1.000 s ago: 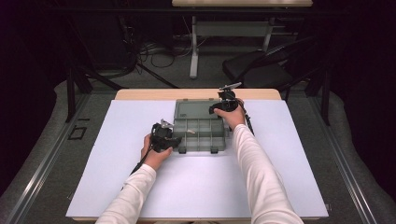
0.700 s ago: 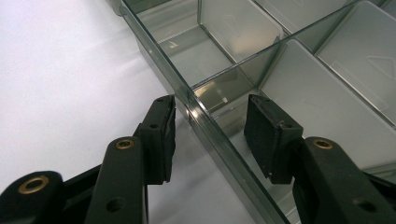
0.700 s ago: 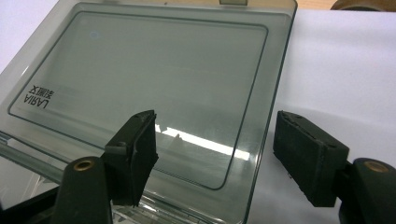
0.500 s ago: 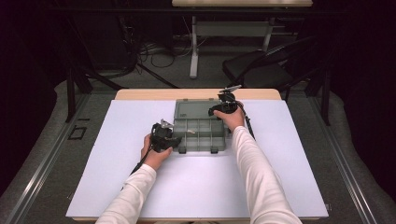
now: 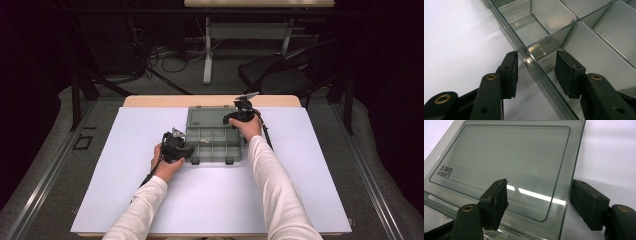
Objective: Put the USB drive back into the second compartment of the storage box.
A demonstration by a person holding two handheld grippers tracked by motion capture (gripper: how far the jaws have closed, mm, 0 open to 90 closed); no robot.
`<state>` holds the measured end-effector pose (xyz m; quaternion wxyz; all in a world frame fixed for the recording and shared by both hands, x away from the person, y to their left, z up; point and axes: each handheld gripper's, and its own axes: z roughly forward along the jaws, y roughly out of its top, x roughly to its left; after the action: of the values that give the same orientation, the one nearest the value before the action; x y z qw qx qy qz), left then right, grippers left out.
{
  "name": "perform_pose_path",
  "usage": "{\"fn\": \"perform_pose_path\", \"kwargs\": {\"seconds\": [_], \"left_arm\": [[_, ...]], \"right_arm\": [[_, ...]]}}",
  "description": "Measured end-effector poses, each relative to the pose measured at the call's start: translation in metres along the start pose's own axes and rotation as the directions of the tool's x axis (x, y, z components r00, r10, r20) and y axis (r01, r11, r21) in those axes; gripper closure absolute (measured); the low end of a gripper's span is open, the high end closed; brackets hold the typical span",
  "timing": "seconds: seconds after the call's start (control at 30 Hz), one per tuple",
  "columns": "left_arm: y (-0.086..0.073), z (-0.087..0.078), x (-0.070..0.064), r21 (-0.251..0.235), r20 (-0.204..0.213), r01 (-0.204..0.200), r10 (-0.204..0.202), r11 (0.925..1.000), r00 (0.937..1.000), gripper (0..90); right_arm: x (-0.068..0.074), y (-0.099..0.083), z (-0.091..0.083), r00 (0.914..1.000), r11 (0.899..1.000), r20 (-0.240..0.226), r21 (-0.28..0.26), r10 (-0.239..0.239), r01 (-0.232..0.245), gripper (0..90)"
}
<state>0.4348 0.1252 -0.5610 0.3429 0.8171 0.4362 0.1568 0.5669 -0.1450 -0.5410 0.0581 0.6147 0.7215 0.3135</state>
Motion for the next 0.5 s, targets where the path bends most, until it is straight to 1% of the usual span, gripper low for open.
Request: {"fn": "perform_pose_path", "kwargs": {"seconds": [0.03, 0.1, 0.13, 0.5], "left_arm": [[0.0, 0.0, 0.0, 0.0, 0.0, 0.0, 0.0, 1.0, 1.0, 53.4], [0.0, 0.0, 0.0, 0.0, 0.0, 0.0, 0.0, 1.0, 1.0, 53.4], [0.0, 0.0, 0.0, 0.0, 0.0, 0.001, -0.001, 1.0, 1.0, 53.4], [-0.0001, 0.0001, 0.0003, -0.002, 0.001, 0.003, -0.003, 1.0, 1.0, 54.0]], "right_arm": [[0.0001, 0.0002, 0.0, 1.0, 1.0, 0.001, 0.003, 0.002, -0.002, 29.7], [-0.0008, -0.0002, 0.0011, 0.9998, 1.0, -0.018, -0.008, 0.009, -0.009, 29.7], [-0.0006, 0.0001, 0.0008, 0.9998, 1.0, -0.016, 0.003, 0.011, -0.011, 29.6], [0.0003, 0.0002, 0.0005, 0.9999, 1.0, -0.008, 0.001, 0.014, -0.014, 29.9]]}}
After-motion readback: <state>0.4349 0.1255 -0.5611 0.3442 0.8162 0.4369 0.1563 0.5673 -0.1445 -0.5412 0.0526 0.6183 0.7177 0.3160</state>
